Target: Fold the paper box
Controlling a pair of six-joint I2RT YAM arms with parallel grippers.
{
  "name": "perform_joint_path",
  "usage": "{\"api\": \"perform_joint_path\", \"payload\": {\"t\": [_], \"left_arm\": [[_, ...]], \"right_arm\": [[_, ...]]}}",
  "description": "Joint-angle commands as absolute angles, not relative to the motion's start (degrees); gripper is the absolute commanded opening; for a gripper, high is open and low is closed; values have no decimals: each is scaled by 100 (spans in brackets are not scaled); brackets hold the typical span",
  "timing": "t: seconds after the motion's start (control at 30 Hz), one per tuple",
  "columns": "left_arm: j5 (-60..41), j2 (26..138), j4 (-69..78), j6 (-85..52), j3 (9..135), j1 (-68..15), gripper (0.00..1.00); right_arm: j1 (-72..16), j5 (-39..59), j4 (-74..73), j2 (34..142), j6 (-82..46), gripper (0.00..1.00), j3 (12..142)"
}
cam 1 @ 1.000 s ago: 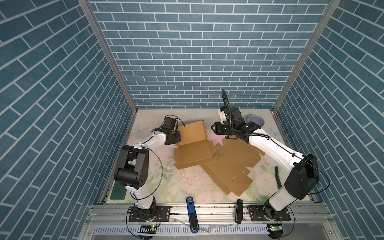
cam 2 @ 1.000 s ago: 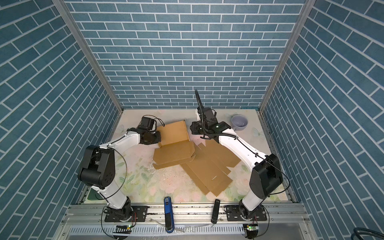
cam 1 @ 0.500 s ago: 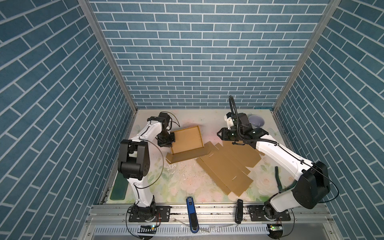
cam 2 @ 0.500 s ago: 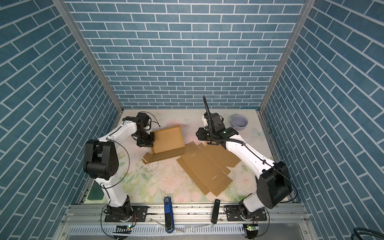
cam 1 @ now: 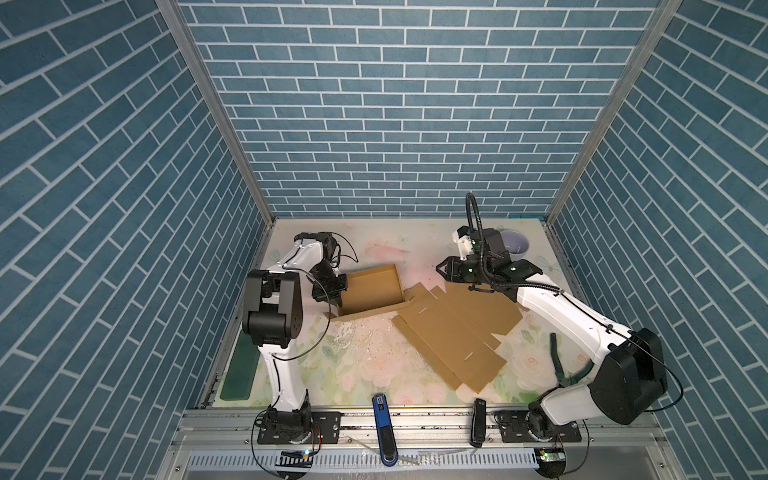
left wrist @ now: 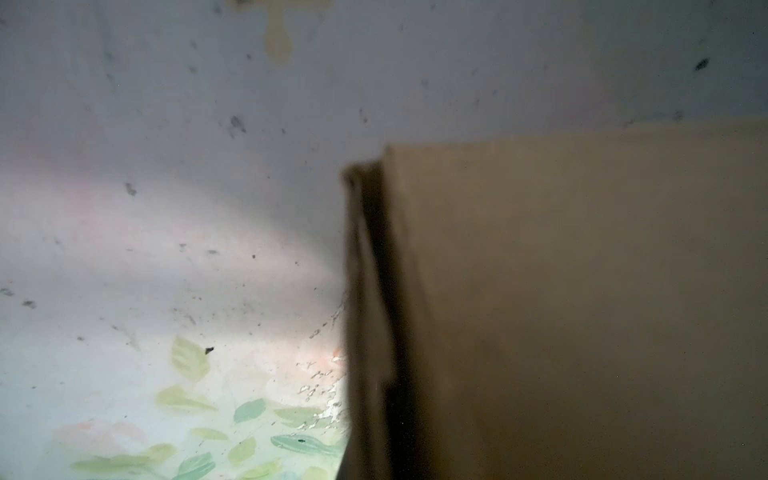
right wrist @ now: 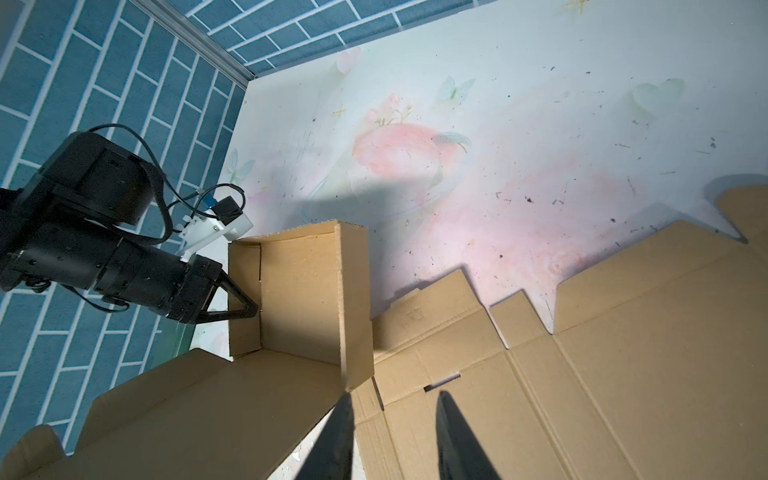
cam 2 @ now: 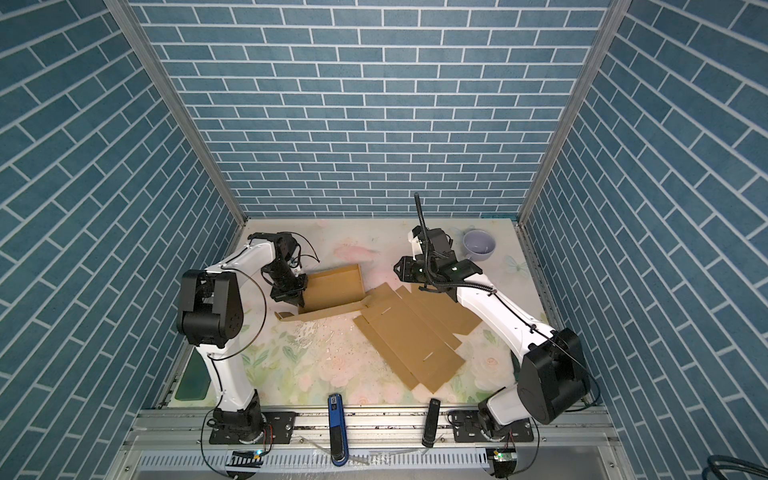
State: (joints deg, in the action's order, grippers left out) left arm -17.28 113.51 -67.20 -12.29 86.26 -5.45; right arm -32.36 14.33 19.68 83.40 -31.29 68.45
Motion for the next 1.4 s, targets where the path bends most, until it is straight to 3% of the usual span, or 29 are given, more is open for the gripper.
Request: {"api": "perform_joint_path", "payload": {"t": [0.0,0.67,1.2,1.37], "left_arm": [[-1800,11545,-6943,-1025,8779,-501,7],[-1691,11975,-7043,-710,8984,-343,11],[-1786,12007,-7271,-423,9252,255,11],[-1784,12167,-7293,-387,9368,286,22]], "right_arm": [[-3208,1529,1822,8382,-3260,34,6723],[-3199,1581,1794,8738,-3278,33,6829],[-3199,1674,1696,9015,-3287,33,6996],[-3199,1688,1696,9059,-3294,33,7014]]}}
